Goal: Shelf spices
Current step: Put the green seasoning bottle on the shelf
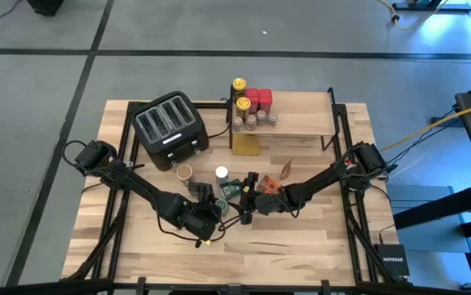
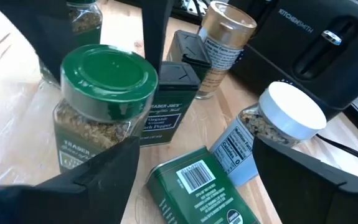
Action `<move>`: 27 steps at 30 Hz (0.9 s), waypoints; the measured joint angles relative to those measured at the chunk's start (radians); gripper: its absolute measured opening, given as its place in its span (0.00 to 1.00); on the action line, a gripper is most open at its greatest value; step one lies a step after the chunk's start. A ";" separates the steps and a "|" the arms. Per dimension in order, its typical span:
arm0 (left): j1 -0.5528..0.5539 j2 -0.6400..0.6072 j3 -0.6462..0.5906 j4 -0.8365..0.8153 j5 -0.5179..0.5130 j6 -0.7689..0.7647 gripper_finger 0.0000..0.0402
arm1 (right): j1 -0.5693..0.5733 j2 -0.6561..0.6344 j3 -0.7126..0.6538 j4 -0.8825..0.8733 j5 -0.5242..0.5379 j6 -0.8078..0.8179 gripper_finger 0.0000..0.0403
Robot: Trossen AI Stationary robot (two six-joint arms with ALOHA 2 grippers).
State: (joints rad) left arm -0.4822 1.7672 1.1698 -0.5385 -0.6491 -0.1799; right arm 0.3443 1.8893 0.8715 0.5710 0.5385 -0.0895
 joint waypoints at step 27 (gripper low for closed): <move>0.006 0.000 0.000 -0.027 -0.014 -0.034 0.56 | 0.031 -0.050 0.032 -0.172 -0.075 -0.001 0.79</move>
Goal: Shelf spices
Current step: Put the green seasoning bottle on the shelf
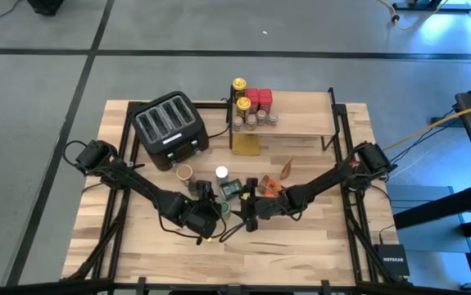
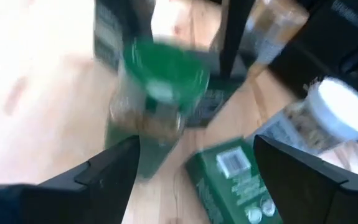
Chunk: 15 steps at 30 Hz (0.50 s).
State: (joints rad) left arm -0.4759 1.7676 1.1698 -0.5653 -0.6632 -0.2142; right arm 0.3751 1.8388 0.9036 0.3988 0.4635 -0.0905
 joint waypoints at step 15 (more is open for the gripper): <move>-0.072 -0.109 0.000 -0.110 -0.028 -0.052 0.56 | 0.044 -0.266 0.001 -0.295 0.015 0.213 0.79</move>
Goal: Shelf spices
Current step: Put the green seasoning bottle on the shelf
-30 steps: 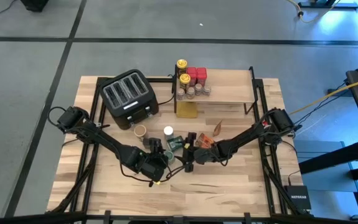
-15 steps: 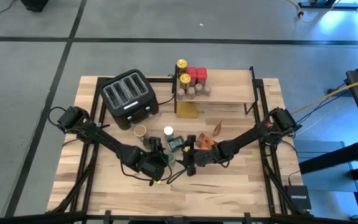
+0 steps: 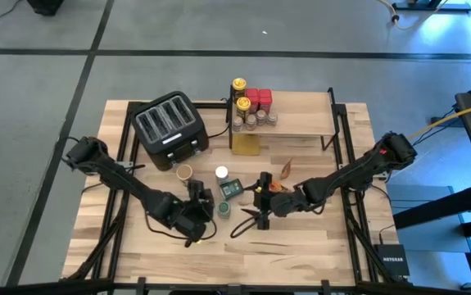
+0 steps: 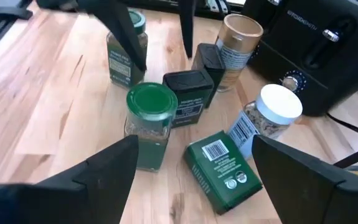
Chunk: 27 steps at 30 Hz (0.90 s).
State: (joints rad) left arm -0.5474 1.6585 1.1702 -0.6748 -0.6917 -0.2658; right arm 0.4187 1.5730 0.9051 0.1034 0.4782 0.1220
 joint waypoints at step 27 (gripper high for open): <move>-0.141 -0.121 0.000 -0.191 -0.196 -0.191 0.56 | -0.118 0.324 0.295 -0.029 -0.288 -0.043 0.79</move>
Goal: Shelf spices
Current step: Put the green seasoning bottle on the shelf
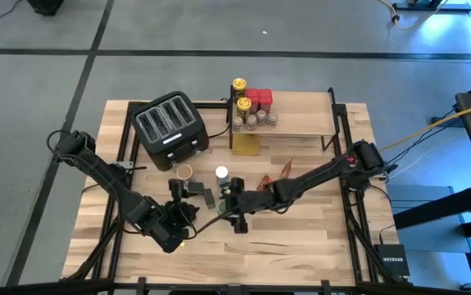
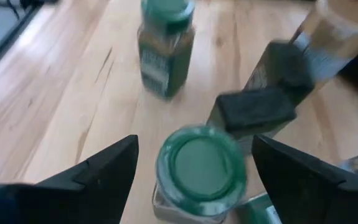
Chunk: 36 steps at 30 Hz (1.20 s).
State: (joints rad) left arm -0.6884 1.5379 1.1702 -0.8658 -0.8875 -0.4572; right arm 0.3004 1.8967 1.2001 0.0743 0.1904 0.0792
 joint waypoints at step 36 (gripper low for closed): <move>0.002 0.000 0.000 0.001 -0.018 -0.019 0.56 | -0.006 -0.046 0.005 -0.111 0.029 -0.035 0.53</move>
State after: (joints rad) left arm -0.6868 1.5375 1.1698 -0.8650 -0.9060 -0.4762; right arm 0.2943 1.8512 1.2053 -0.0371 0.2197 0.0444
